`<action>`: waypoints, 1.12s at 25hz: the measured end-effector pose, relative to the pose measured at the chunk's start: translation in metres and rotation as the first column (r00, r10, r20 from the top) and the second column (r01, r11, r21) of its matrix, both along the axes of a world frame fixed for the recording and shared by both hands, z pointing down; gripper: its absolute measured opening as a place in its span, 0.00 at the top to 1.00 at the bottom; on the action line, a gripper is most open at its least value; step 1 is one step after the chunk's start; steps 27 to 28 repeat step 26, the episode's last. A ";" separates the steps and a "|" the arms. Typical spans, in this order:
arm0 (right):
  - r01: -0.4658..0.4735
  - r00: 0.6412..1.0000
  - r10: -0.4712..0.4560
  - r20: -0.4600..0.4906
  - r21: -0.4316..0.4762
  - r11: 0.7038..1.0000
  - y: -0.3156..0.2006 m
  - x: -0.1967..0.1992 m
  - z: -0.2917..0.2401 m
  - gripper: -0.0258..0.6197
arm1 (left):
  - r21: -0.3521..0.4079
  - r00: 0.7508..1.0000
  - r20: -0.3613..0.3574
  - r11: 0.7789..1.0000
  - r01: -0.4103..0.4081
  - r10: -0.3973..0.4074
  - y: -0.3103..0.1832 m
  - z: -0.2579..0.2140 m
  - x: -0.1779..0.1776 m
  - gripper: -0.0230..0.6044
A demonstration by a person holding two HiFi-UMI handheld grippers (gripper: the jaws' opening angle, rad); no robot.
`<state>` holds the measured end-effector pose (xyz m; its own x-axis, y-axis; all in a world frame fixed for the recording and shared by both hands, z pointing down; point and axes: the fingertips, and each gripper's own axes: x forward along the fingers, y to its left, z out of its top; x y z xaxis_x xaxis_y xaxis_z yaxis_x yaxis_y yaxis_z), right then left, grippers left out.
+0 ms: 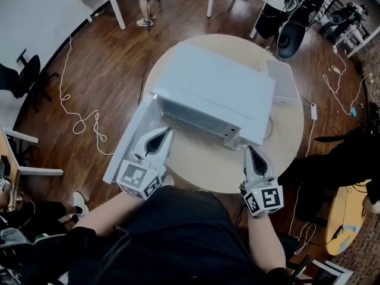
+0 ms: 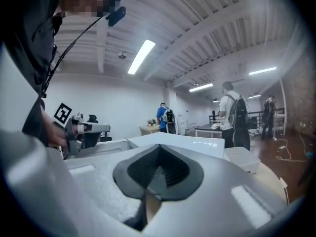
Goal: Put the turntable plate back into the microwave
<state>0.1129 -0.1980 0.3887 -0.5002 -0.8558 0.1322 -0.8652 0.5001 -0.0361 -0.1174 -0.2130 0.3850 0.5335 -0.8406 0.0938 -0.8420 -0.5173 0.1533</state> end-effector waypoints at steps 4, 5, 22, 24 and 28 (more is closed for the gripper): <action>-0.145 0.985 0.149 0.083 -0.057 0.988 -0.006 0.032 0.034 0.96 | 0.036 1.000 0.023 0.999 0.002 -0.003 0.006 0.000 0.022 0.96; -0.168 0.982 0.174 0.080 -0.076 0.983 -0.007 0.037 0.044 0.96 | 0.040 1.000 0.023 0.999 0.005 -0.006 0.007 0.000 0.025 0.96; -0.177 0.984 0.178 0.014 -0.061 0.982 -0.005 0.059 0.059 0.96 | 0.010 0.995 0.041 0.996 0.089 -0.089 0.016 0.006 0.016 0.96; -0.181 0.983 0.182 0.012 -0.065 0.981 -0.003 0.062 0.060 0.96 | 0.020 0.996 0.064 0.997 0.068 -0.070 0.020 0.002 0.023 0.96; -0.186 0.982 0.188 0.014 -0.069 0.980 0.000 0.065 0.060 0.96 | 0.031 0.996 0.080 0.999 0.044 -0.047 0.025 -0.002 0.030 0.96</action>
